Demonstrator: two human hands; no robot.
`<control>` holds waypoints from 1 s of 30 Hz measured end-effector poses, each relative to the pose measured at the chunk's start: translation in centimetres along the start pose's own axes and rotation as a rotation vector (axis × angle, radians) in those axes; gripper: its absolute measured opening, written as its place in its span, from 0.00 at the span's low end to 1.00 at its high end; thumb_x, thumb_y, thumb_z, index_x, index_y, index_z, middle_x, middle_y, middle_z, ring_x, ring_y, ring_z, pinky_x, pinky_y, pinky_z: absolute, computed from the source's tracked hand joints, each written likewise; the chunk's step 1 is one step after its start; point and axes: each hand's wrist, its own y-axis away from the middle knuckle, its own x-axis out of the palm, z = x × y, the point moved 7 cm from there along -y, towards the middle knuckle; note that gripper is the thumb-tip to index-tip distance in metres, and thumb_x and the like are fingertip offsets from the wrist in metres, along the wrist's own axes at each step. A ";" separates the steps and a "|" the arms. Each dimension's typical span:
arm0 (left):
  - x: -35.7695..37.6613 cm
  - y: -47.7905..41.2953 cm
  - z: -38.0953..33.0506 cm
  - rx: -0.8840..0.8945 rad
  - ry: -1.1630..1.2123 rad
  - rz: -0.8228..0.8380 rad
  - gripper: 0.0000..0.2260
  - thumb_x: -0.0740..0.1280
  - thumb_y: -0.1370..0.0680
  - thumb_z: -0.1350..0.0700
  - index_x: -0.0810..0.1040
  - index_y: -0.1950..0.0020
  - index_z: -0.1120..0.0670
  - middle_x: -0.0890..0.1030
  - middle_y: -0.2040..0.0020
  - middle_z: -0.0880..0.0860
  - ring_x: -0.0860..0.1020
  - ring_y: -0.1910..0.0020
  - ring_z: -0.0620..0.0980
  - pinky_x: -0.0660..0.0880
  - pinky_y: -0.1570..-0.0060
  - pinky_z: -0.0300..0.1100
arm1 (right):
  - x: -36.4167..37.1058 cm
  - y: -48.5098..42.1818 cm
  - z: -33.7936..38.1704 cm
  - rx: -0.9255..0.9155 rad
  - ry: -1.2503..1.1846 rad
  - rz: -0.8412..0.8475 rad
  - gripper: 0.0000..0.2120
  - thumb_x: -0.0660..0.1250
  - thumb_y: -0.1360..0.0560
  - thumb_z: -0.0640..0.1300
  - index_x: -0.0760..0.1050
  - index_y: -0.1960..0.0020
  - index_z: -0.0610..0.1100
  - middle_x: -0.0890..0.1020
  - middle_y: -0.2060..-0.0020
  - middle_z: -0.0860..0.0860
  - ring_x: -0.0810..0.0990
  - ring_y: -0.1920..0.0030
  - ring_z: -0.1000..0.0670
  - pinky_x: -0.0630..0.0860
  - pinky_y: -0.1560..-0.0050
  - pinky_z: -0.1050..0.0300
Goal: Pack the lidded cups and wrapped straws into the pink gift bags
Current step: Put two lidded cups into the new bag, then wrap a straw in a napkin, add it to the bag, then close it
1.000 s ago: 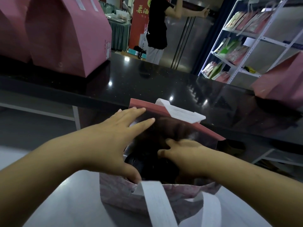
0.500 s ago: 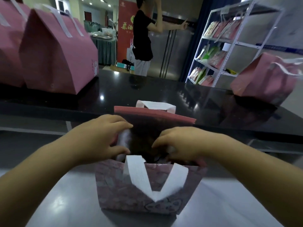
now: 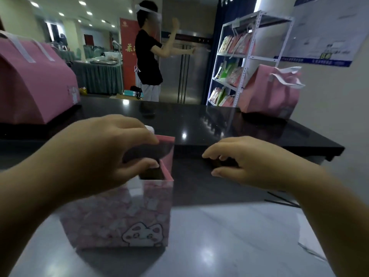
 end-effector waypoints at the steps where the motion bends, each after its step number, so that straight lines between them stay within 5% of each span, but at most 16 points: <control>1: 0.5 -0.5 -2.1 0.004 0.000 0.009 0.20 0.59 0.27 0.37 0.78 0.46 0.49 0.81 0.53 0.49 0.79 0.58 0.47 0.80 0.63 0.45 | 0.4 1.6 -1.2 0.013 -0.005 0.017 0.19 0.65 0.26 0.58 0.69 0.36 0.60 0.76 0.46 0.62 0.76 0.49 0.59 0.77 0.50 0.56; 6: 6.0 -4.0 -11.8 -0.009 0.053 0.051 0.20 0.59 0.30 0.39 0.80 0.47 0.49 0.82 0.52 0.48 0.80 0.57 0.46 0.79 0.62 0.43 | 4.0 9.8 -7.9 0.098 -0.006 0.134 0.22 0.64 0.27 0.61 0.65 0.35 0.62 0.74 0.43 0.63 0.74 0.45 0.58 0.75 0.46 0.57; 10: 13.6 -6.5 -17.6 -0.032 0.104 0.130 0.22 0.58 0.27 0.36 0.74 0.39 0.44 0.77 0.44 0.42 0.75 0.48 0.43 0.68 0.56 0.35 | 8.2 16.0 -13.3 0.204 -0.029 0.255 0.22 0.63 0.26 0.62 0.64 0.34 0.62 0.74 0.40 0.60 0.74 0.44 0.57 0.74 0.46 0.58; 16: 23.3 -9.3 -23.0 -0.109 0.209 0.314 0.20 0.58 0.26 0.36 0.70 0.38 0.42 0.74 0.40 0.40 0.73 0.43 0.43 0.69 0.50 0.38 | 13.6 23.3 -21.3 0.438 -0.074 0.367 0.23 0.63 0.26 0.62 0.64 0.33 0.59 0.73 0.39 0.58 0.73 0.44 0.53 0.69 0.53 0.58; 25: 34.5 -13.2 -27.1 -0.149 0.457 0.471 0.16 0.60 0.27 0.37 0.73 0.43 0.41 0.76 0.45 0.39 0.74 0.47 0.40 0.71 0.52 0.38 | 19.8 30.1 -30.6 0.890 -0.164 0.308 0.24 0.63 0.26 0.61 0.66 0.33 0.54 0.76 0.42 0.55 0.76 0.47 0.52 0.72 0.55 0.57; 30: 39.0 -16.5 -30.0 -0.079 0.545 0.496 0.13 0.60 0.24 0.44 0.71 0.39 0.42 0.74 0.40 0.40 0.71 0.43 0.44 0.70 0.51 0.38 | 22.9 31.7 -34.2 1.120 -0.321 0.171 0.27 0.65 0.26 0.59 0.66 0.32 0.48 0.73 0.39 0.50 0.75 0.44 0.49 0.72 0.54 0.57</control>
